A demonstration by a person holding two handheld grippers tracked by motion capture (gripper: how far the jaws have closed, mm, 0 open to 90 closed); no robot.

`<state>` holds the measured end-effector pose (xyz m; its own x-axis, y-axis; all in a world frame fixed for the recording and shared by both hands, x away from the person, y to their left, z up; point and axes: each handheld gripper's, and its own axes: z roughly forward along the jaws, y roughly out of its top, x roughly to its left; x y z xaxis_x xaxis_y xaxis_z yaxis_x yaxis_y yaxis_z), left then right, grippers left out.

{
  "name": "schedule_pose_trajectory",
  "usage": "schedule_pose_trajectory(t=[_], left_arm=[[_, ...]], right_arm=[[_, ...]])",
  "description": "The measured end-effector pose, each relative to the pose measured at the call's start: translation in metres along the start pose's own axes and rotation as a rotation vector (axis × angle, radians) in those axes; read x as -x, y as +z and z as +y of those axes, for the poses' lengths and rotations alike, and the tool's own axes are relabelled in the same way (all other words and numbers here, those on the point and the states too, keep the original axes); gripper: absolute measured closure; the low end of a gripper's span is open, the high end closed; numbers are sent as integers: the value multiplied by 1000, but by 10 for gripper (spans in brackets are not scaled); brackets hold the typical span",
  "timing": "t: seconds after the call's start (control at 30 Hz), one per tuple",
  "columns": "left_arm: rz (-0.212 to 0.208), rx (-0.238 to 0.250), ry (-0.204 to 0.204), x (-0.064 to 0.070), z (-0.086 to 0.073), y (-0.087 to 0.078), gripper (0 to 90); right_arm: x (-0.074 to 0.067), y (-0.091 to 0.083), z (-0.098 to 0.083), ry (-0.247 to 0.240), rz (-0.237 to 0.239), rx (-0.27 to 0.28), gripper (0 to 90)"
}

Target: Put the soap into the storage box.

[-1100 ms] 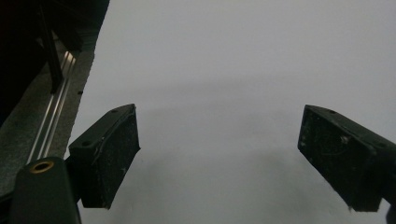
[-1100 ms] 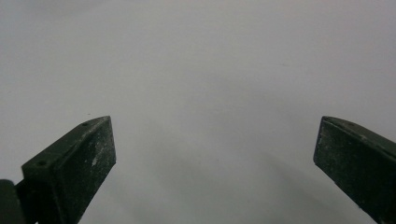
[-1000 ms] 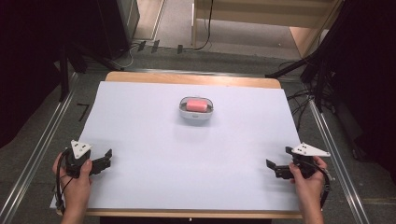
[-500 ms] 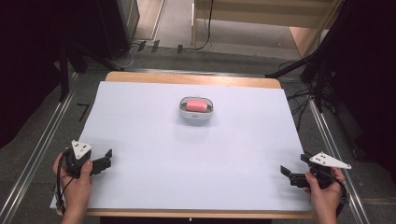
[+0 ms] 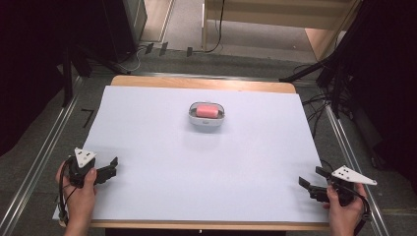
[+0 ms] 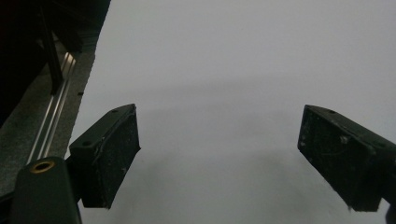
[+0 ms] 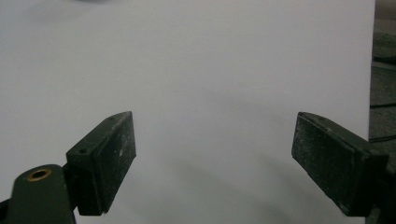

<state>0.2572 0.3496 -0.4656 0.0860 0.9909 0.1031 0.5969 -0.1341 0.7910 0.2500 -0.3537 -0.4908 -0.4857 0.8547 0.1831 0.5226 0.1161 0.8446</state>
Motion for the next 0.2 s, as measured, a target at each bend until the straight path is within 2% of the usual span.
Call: schedule_pose_trajectory(t=[0.07, 0.2], left_arm=[[-4, 1, -3, -1, 0, 0, 135], [-4, 1, -4, -1, 0, 0, 135]], right_arm=[[1, -2, -1, 0, 27, 24, 209], [-1, 0, 0, -18, 21, 0, 141]])
